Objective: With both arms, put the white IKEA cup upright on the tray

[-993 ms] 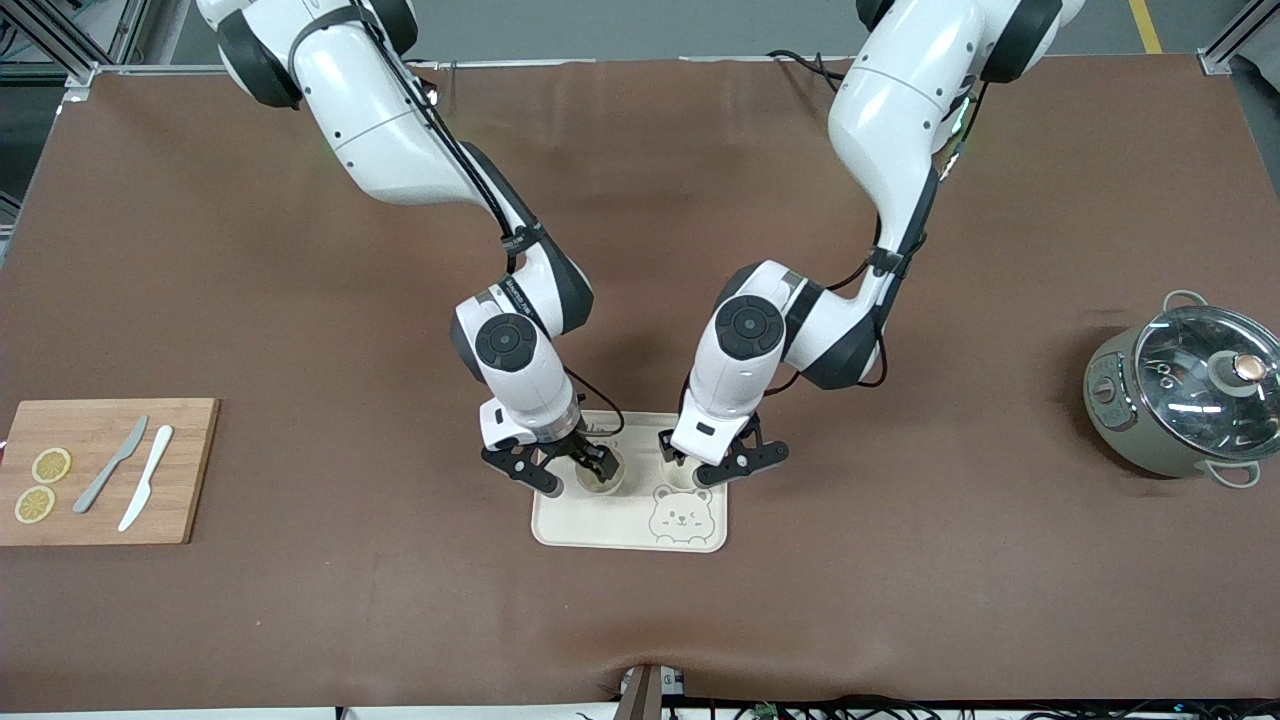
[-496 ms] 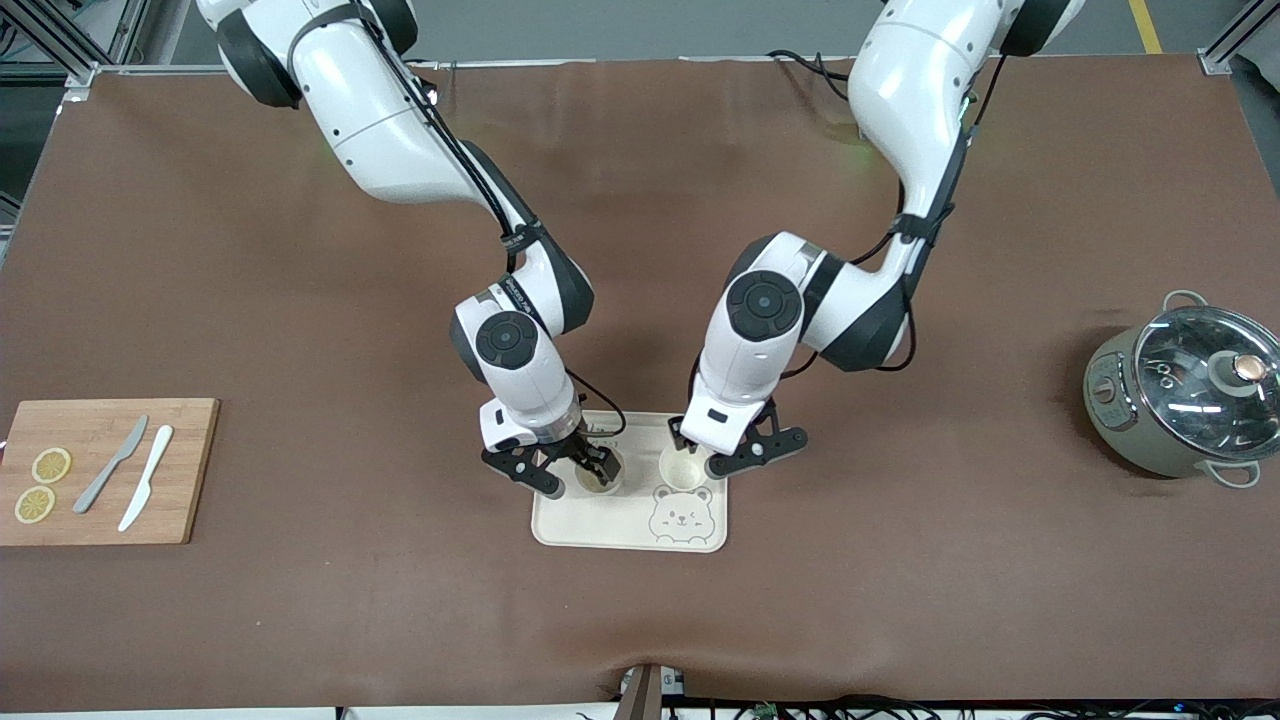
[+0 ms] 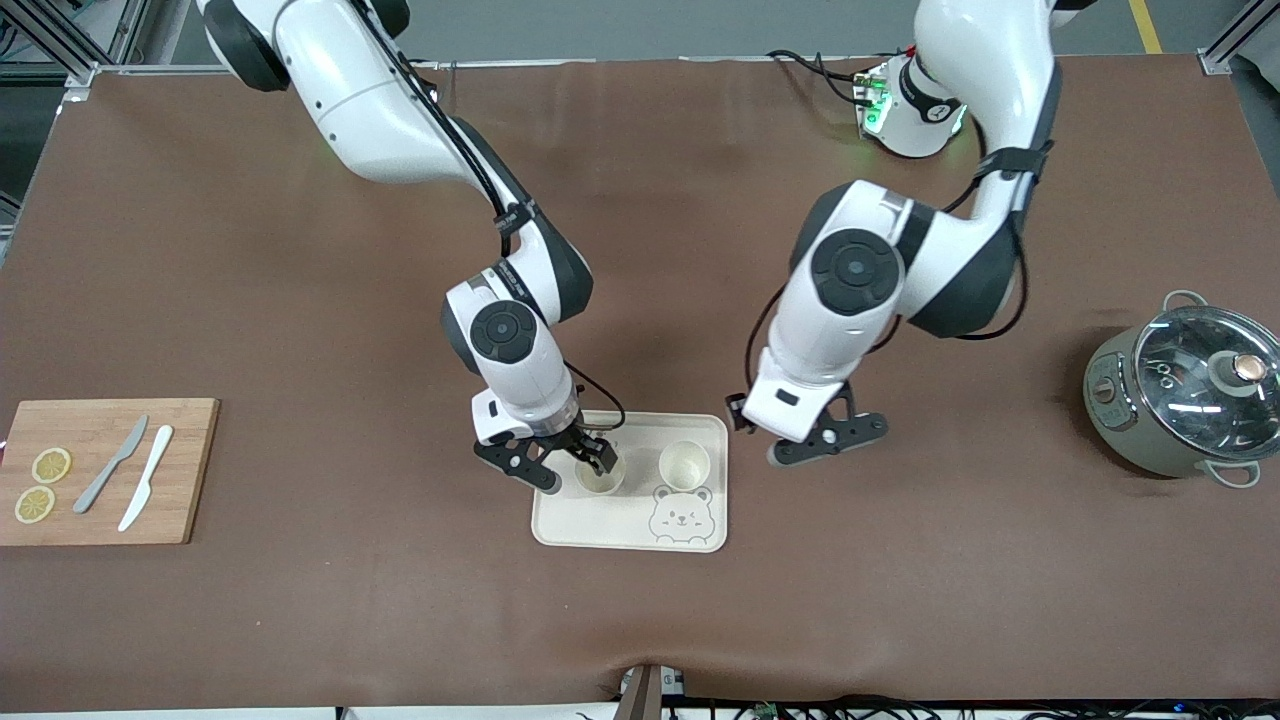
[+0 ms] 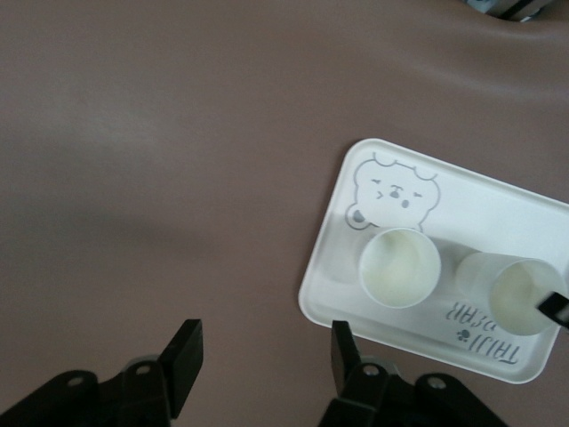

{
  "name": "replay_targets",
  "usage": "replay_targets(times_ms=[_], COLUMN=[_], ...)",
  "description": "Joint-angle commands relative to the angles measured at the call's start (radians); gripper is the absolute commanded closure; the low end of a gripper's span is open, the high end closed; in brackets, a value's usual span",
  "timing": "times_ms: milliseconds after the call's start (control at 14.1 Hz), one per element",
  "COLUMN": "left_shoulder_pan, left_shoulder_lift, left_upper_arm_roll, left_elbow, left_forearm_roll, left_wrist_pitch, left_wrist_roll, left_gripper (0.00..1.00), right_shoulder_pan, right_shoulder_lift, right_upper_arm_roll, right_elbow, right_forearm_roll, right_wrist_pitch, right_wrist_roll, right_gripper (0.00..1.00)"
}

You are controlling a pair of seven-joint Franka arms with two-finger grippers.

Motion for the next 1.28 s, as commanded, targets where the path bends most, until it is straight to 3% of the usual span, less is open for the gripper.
replay_targets(times_ms=[0,638,1205], left_shoulder_pan=[0.058,0.298,0.394], left_shoulder_lift=[-0.048,-0.1,-0.193], left_upper_arm_roll=[-0.006,-0.006,0.0], left_elbow=[-0.019,-0.021,-0.027], left_forearm_roll=[-0.014,-0.065,-0.055], left_wrist_pitch=[-0.051,-0.153,-0.244], left_wrist_roll=[0.107,0.516,0.636], left_gripper=[0.33,0.34,0.34], right_shoulder_pan=[0.009,-0.077,-0.23], right_shoulder_lift=[-0.079,-0.317,-0.479], right_upper_arm_roll=[-0.001,0.001,-0.007], right_elbow=[-0.016,-0.007,-0.005], right_forearm_roll=[-0.015,0.044,0.044], right_wrist_pitch=[-0.091,-0.485,-0.721], right_wrist_roll=[0.015,-0.21,-0.549], right_gripper=[0.0,0.0,0.0])
